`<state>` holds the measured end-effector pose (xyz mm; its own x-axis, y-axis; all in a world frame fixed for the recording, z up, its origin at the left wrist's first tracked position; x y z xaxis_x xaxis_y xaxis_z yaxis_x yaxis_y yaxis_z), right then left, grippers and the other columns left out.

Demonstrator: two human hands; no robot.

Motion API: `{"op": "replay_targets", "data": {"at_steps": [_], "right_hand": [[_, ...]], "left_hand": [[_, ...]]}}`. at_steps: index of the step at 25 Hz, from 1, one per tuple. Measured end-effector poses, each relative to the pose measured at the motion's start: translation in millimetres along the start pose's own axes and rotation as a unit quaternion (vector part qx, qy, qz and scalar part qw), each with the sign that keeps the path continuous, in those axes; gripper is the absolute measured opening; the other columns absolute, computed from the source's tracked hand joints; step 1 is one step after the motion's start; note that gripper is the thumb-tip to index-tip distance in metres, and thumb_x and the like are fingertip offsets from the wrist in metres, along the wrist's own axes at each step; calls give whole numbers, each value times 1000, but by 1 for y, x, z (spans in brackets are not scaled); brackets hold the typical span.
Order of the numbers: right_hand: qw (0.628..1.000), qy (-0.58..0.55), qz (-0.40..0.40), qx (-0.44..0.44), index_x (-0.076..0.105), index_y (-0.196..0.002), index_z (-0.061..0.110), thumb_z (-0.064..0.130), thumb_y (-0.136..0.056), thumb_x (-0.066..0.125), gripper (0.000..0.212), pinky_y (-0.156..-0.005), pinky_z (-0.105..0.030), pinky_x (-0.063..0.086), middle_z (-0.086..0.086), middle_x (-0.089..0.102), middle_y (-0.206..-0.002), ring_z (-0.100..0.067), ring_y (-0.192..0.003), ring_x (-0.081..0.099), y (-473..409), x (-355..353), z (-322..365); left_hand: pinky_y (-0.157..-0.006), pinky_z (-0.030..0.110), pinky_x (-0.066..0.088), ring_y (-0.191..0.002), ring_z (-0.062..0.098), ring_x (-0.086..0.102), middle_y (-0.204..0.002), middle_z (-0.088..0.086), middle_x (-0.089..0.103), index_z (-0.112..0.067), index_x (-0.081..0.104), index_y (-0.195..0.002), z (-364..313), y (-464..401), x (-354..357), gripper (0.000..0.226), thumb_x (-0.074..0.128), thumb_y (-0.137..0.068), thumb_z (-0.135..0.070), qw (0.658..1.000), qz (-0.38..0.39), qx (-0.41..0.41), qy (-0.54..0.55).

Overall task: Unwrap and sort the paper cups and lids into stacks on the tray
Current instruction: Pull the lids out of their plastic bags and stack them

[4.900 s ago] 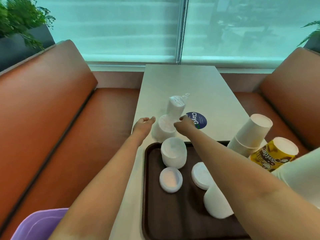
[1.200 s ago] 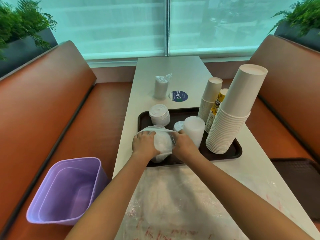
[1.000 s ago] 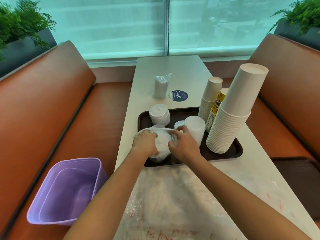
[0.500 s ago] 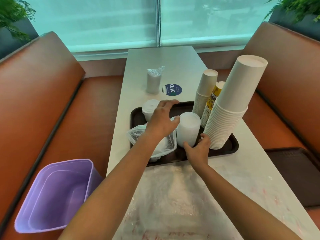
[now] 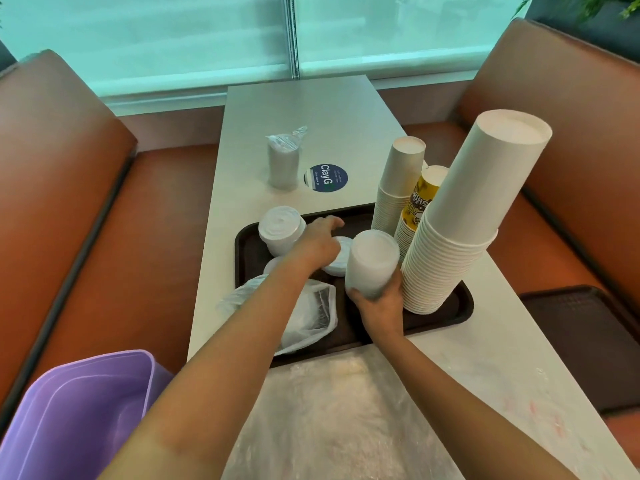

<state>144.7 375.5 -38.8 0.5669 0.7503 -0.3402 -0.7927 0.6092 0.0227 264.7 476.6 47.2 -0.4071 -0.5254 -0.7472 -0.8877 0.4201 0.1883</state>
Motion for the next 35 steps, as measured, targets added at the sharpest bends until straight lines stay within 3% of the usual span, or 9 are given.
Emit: {"op": "replay_targets", "data": {"at_steps": [2, 5, 7, 12, 18, 26, 30, 32, 35], "right_hand": [[1000, -8, -9, -5, 27, -143, 15, 16, -68, 82, 93, -110, -44, 34, -8, 42, -140, -24, -130, 39, -2, 2, -1], [1000, -11, -23, 5, 27, -143, 14, 14, -70, 81, 91, -111, -43, 32, -9, 41, -141, -25, -131, 39, -7, 6, -2], [999, -17, -33, 7, 26, -143, 14, 12, -70, 80, 90, -112, -41, 32, -9, 40, -141, -25, -131, 38, -10, 7, -1], [999, -32, -42, 14, 25, -143, 12, 9, -71, 79, 90, -110, -32, 29, -9, 38, -141, -23, -132, 36, -22, 13, 4], [999, -29, -21, 35, 26, -143, 14, 6, -70, 77, 90, -109, -34, 33, -8, 41, -141, -25, -131, 39, -49, 19, 15], [998, -1, 20, 58, 28, -142, 14, 11, -70, 78, 87, -108, -38, 35, -8, 42, -141, -25, -130, 39, -85, 49, 28], [992, 3, 15, 128, 21, -147, 7, 18, -76, 75, 90, -113, -39, 30, -13, 32, -149, -30, -137, 33, -81, 47, 22], [992, 29, 15, 123, 30, -143, 5, 17, -82, 68, 73, -109, -37, 31, -15, 36, -145, -31, -134, 36, -63, 42, 17], [971, 188, 138, 58, 44, -136, 16, 28, -88, 61, 52, -106, -40, 32, -11, 39, -139, -32, -129, 35, -35, 49, 12]], "left_hand": [[-108, 29, 30, -136, 23, 34, -153, 4, 24, -20, 36, -143, 8, -12, 15, 61, 43, -87, 5, 986, 92, 26, -139], [-113, 39, 27, -140, 29, 23, -159, -1, 4, -27, 20, -149, 22, -21, 37, 69, 43, -91, 1, 928, 205, 56, -307], [-110, 39, 31, -138, 29, 28, -158, 0, 10, -25, 19, -150, 27, -20, 41, 67, 44, -92, -2, 912, 228, 50, -338], [-104, 39, 40, -130, 26, 41, -147, 8, 34, -21, 37, -143, 32, -3, 39, 52, 45, -92, -13, 917, 195, 8, -347], [-99, 37, 44, -124, 25, 48, -144, 6, 41, -24, 40, -142, 27, 17, 33, 47, 46, -95, -22, 920, 201, -10, -335], [-105, 37, 39, -131, 24, 42, -149, 5, 35, -29, 38, -143, 34, 24, 36, 48, 47, -96, -26, 922, 229, 0, -312], [-107, 34, 35, -133, 23, 39, -150, 4, 35, -29, 44, -139, 35, 22, 33, 44, 47, -96, -20, 939, 225, 22, -258], [-104, 28, 32, -128, 21, 43, -144, 4, 42, -24, 51, -134, 30, 25, 19, 41, 48, -95, -12, 964, 189, 45, -182], [-96, 23, 38, -108, 14, 54, -125, -1, 56, -17, 61, -122, 23, 36, -22, 30, 53, -93, -13, 998, 37, 43, -35]]}}
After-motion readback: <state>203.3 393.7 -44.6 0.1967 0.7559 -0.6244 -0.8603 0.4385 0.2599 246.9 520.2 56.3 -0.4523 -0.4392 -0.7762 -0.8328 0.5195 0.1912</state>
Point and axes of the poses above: each hand's wrist, its own y-axis away from the middle knuckle, its own x-axis out of the palm, z = x × y, the point moved 5 cm from there along -y, towards the middle knuckle
